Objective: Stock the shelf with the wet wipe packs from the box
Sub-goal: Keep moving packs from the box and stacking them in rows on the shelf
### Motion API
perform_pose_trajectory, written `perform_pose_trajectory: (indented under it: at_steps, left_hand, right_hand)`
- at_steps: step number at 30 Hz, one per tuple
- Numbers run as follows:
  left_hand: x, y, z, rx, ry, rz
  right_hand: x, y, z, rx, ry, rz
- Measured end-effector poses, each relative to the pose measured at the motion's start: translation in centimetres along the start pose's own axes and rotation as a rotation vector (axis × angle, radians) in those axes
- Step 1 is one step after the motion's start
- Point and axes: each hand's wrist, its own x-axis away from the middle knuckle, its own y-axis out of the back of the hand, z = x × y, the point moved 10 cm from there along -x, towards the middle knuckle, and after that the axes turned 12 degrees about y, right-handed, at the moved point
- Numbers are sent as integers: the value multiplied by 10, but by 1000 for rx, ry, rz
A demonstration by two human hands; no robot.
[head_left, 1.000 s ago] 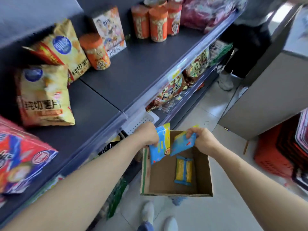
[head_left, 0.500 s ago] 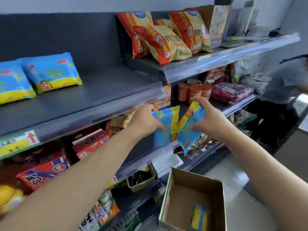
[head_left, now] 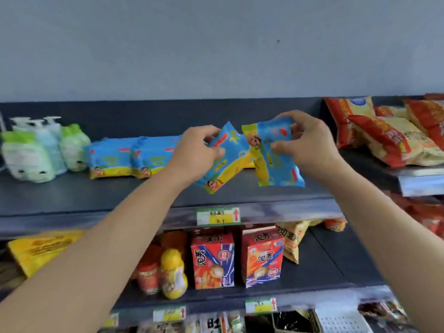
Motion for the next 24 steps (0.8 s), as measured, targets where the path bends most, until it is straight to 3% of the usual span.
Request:
perform_pose_trajectory:
  at_steps: [3, 9, 16, 24]
  left_hand:
    - [-15, 66, 38, -195, -8, -122]
    - [-45, 169, 130, -338, 116, -233]
    - [-79, 186, 203, -493, 172, -77]
    - [-120, 156, 235, -487, 105, 75]
  right_hand:
    - [-24, -63, 32, -2, 71, 59]
    - [-47, -187, 91, 69, 244, 299]
    - [-55, -289, 102, 161, 281, 479]
    - [-64, -341, 73, 309, 201, 621]
